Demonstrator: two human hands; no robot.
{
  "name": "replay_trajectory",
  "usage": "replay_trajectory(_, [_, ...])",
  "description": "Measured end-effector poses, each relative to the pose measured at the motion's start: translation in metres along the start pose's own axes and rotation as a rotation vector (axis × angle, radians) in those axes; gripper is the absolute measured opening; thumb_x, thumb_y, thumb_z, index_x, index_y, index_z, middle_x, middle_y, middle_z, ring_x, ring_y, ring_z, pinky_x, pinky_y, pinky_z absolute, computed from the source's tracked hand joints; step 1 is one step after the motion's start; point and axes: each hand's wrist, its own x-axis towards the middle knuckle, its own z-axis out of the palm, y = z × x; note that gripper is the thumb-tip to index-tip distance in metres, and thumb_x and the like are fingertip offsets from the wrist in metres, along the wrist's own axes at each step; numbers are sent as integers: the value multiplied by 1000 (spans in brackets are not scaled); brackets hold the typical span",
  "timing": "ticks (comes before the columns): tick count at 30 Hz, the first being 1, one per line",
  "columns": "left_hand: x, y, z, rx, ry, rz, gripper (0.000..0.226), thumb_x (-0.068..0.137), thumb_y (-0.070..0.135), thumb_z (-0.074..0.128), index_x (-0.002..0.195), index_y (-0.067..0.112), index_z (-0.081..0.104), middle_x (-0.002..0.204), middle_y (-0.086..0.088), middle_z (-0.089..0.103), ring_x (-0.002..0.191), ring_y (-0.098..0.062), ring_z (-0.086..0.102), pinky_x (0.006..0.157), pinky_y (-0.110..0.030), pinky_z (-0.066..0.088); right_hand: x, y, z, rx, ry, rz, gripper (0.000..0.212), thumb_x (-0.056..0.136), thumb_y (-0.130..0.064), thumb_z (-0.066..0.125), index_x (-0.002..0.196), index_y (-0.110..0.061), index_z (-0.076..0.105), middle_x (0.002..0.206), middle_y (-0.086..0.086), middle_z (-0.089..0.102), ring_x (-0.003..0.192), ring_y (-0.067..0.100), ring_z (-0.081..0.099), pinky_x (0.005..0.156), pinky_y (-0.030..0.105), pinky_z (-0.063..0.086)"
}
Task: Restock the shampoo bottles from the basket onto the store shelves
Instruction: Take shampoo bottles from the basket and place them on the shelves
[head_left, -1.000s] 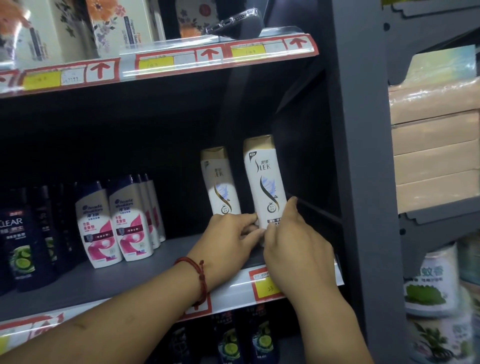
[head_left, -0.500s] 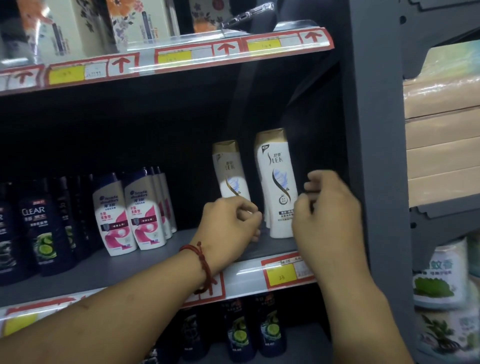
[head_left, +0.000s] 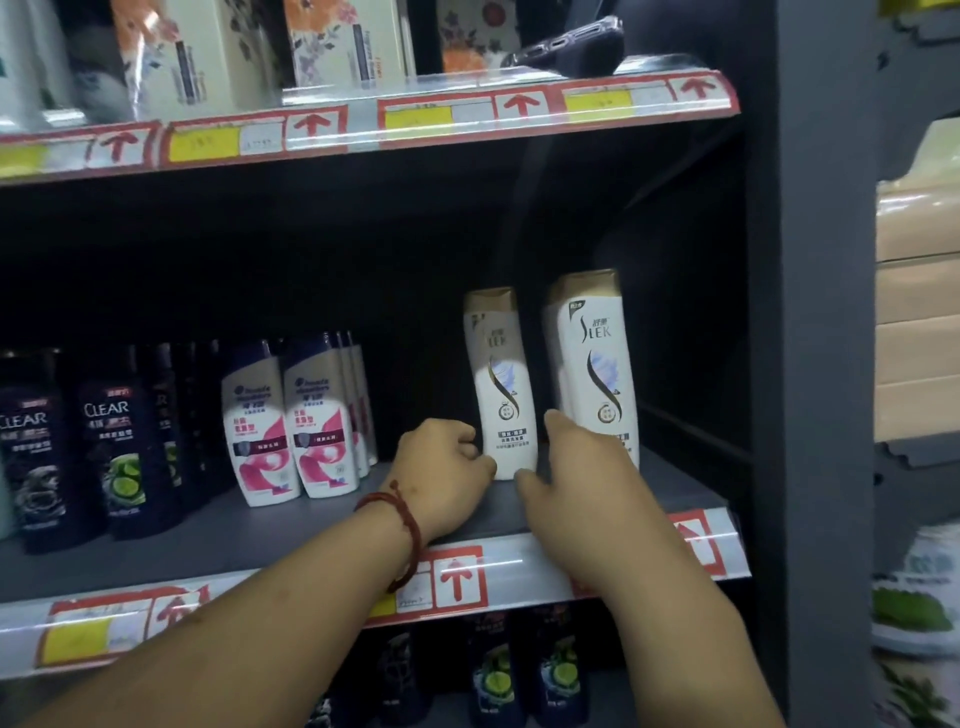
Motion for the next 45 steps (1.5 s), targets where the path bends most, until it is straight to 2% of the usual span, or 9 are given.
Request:
replay_trajectory(4, [-1, -2, 4, -65, 40, 31, 31, 90, 11, 65, 121, 16, 68, 116, 3, 72, 108, -6, 66, 73, 0, 43, 18, -1, 4, -35, -56, 63, 23, 96, -15, 56, 116, -7, 47, 117, 10, 61, 85, 20, 52, 49, 14, 29])
replay_trajectory(8, [0, -3, 5, -99, 62, 60, 32, 89, 16, 70, 121, 18, 68, 116, 4, 72, 104, -1, 65, 72, 0, 44, 31, -3, 14, -10, -88, 71, 45, 96, -15, 55, 137, 0, 43, 126, 12, 60, 107, 26, 62, 59, 22, 38])
replay_trajectory(13, [1, -3, 6, -105, 41, 82, 33, 92, 16, 67, 125, 18, 66, 120, 3, 70, 102, 3, 60, 72, 3, 40, 34, -5, 23, -11, -66, 97, 27, 96, -13, 53, 121, -4, 50, 123, 12, 60, 104, 27, 63, 50, 17, 33])
replay_trajectory(19, [3, -6, 8, -93, -45, 93, 38, 93, 15, 66, 131, 20, 63, 128, 2, 66, 118, -7, 61, 96, -16, 47, 33, -4, 25, -23, -33, 91, 23, 95, -10, 53, 117, -5, 53, 119, 12, 62, 101, 26, 63, 49, 9, 28])
replay_trajectory(22, [3, -7, 9, -109, -46, 100, 37, 93, 14, 65, 129, 19, 64, 128, 2, 67, 116, -7, 62, 98, -19, 49, 34, -3, 27, -32, -25, 96, 22, 94, -10, 53, 115, -4, 54, 117, 13, 63, 100, 28, 64, 48, 9, 27])
replay_trajectory(31, [2, -7, 8, -90, -33, 95, 35, 94, 10, 61, 127, 18, 65, 127, 1, 67, 115, -8, 62, 80, -2, 40, 34, -3, 25, -39, -53, 89, 18, 95, -10, 54, 113, -4, 53, 119, 13, 62, 103, 28, 63, 53, 19, 35])
replay_trajectory(35, [2, -6, 8, -69, -23, 85, 35, 93, 9, 61, 127, 18, 65, 127, 0, 67, 115, -8, 62, 74, 3, 36, 33, -3, 24, -50, -56, 87, 16, 95, -10, 54, 111, -4, 53, 116, 13, 62, 96, 27, 62, 47, 12, 27])
replay_trajectory(39, [2, -4, 8, -32, -2, 55, 32, 94, 10, 61, 125, 14, 65, 128, -2, 66, 116, -12, 62, 71, 3, 35, 34, -3, 24, -66, -43, 74, 15, 96, -11, 54, 109, -5, 53, 115, 13, 62, 80, 20, 50, 47, 13, 28])
replay_trajectory(45, [-3, 0, -1, 22, 86, 8, 26, 93, 16, 63, 116, 5, 63, 114, -8, 67, 98, -12, 61, 45, -2, 36, 28, -9, 23, -69, -59, 97, 16, 94, -19, 62, 100, -11, 51, 107, 10, 62, 77, 19, 52, 50, 15, 32])
